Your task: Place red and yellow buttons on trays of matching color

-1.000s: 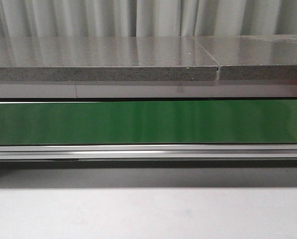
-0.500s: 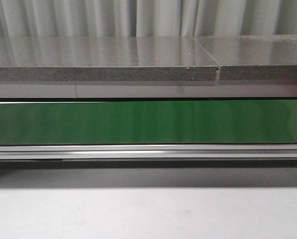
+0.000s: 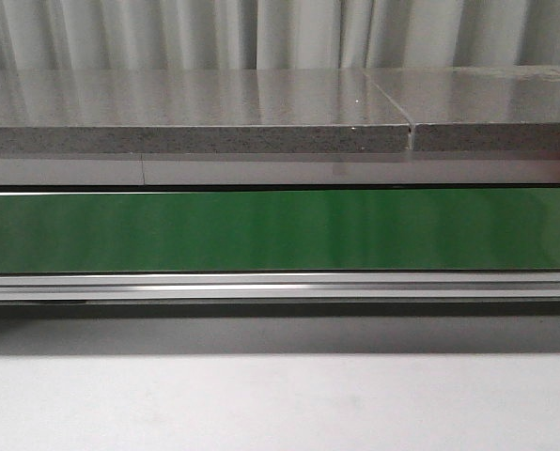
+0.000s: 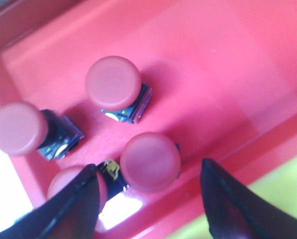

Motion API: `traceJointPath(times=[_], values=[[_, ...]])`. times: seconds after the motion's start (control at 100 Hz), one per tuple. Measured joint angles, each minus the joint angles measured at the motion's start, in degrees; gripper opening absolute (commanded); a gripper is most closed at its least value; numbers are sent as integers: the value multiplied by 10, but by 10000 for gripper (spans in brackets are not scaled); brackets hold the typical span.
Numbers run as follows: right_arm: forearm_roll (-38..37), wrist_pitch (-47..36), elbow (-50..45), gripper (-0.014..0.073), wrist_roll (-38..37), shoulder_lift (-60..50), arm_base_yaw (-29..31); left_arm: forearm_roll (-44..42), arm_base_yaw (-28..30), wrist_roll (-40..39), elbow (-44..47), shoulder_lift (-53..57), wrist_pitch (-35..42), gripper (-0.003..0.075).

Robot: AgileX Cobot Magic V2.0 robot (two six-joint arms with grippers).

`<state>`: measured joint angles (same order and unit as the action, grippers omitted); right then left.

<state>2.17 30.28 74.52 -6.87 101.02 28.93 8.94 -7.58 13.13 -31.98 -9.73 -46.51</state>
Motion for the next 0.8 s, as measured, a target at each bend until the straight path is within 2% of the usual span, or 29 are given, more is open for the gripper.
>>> traceJointPath(times=[0.05, 0.12, 0.36, 0.8], values=[[-12, 13, 0, 418, 0, -15, -8, 0, 0, 0, 0, 0, 0, -21], [-25, 34, 0, 331, 0, -38, -24, 0, 0, 0, 0, 0, 0, -21], [-41, 86, 0, -126, 1, -112, -111, 0, 0, 0, 0, 0, 0, -21], [-57, 120, 0, -116, 2, -175, -256, 0, 0, 0, 0, 0, 0, -21]])
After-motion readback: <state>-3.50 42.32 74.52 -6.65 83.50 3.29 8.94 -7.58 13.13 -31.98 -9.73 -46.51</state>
